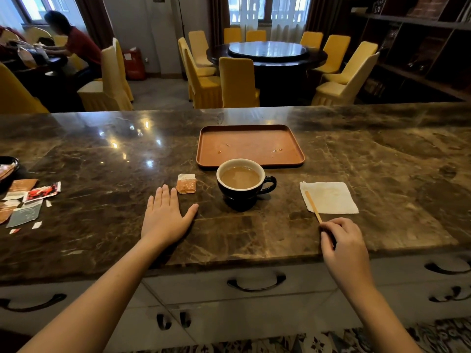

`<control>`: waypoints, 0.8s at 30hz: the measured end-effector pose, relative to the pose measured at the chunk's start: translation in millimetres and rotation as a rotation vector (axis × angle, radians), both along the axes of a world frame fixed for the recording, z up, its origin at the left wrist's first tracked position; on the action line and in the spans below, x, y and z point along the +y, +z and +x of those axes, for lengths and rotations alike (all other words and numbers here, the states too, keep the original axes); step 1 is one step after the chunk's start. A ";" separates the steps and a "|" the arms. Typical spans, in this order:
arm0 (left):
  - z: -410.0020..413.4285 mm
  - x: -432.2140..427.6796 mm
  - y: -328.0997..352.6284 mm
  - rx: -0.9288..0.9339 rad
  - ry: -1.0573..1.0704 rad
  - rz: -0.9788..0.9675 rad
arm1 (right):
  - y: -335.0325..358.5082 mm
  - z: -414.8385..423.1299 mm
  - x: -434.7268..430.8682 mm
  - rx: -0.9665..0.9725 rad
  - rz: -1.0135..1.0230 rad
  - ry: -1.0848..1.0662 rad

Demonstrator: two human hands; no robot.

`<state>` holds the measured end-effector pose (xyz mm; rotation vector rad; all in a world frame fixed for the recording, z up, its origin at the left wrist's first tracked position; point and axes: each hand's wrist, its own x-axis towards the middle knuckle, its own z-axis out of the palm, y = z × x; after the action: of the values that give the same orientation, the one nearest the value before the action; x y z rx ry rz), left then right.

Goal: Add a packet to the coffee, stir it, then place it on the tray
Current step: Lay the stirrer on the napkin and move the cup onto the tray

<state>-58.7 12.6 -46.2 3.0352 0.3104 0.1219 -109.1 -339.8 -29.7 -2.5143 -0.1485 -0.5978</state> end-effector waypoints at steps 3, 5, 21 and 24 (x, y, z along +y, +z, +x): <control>-0.4 -0.7 1.0 0.000 -0.004 -0.003 | 8.4 9.0 1.2 0.054 0.019 -0.010; -0.2 -1.4 1.3 0.007 -0.001 -0.002 | 17.7 16.5 5.6 0.040 0.028 -0.010; -0.7 -0.3 -1.7 -0.005 -0.002 -0.007 | 45.6 125.9 76.3 0.543 0.283 0.296; -1.5 -1.0 -0.5 -0.003 -0.003 -0.010 | 47.6 128.8 70.0 0.706 0.468 0.377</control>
<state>-60.2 11.6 -46.8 3.0255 0.3048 0.1242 19.7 -269.8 18.0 -2.0188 -0.1833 0.3762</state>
